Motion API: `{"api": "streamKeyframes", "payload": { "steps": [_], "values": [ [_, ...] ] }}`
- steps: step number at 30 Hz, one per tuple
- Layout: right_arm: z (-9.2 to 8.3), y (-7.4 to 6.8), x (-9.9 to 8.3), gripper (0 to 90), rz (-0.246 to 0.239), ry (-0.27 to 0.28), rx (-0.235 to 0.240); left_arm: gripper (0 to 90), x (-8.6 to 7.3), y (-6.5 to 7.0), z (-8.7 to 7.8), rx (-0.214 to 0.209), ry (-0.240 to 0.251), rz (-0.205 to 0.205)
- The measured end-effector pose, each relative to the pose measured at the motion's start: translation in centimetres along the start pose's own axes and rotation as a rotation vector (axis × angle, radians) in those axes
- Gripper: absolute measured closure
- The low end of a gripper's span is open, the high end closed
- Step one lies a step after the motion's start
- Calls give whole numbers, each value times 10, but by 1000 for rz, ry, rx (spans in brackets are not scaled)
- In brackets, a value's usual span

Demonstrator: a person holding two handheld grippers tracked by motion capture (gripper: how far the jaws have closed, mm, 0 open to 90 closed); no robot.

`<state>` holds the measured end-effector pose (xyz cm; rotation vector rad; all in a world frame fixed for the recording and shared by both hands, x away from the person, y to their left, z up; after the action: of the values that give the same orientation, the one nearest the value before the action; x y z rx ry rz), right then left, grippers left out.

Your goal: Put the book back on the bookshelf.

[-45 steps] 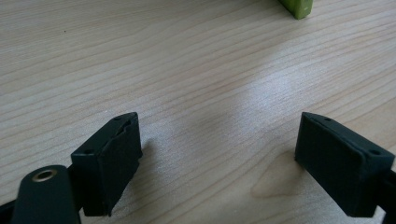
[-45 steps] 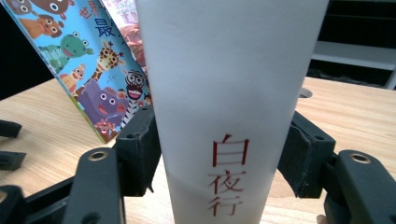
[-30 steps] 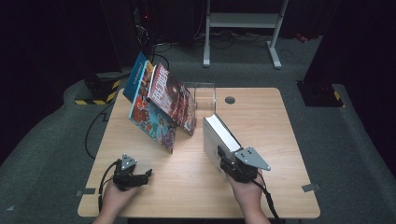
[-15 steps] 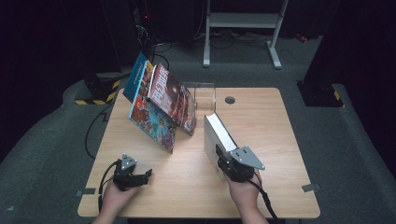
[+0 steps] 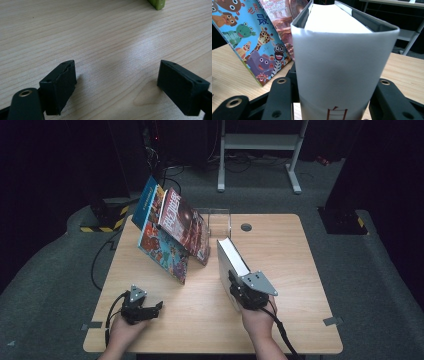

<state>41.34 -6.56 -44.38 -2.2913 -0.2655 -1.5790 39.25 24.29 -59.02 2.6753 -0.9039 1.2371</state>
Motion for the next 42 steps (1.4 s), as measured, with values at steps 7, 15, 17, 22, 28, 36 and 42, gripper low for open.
{"api": "streamKeyframes", "payload": {
  "steps": [7, 15, 17, 22, 28, 36, 42],
  "values": [
    [6, -1, 6, 546, 7, 0, -6, 155, 0, 0, 0, 1, 1, -1],
    [12, -1, 18, 545, 26, 8, -4, 155, 0, 0, 0, 0, -1, 1],
    [13, 0, 23, 545, 31, 14, -4, 155, 0, 0, 0, 0, -1, 1],
    [18, 0, 33, 545, 40, 26, -12, 155, 0, 0, 0, 0, 0, 2],
    [30, -1, 46, 545, 39, 39, -24, 156, 0, 0, 0, -1, 0, 2],
    [53, -4, 59, 545, 41, 52, -39, 156, -1, 0, 0, -1, -2, 5],
    [74, -6, 66, 545, 44, 56, -53, 159, 0, 0, -1, 2, 3, 3]
  ]
}}
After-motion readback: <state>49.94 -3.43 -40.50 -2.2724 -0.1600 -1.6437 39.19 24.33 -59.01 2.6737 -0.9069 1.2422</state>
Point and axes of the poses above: each handheld gripper's, and its own axes: z roughly forward along the jaws, x roughly out of its top, y roughly to its right, the point moved 9 cm from there along z, roughly forward along the jaws, and after that the axes turned 14 degrees about z, right-handed, at the moved point
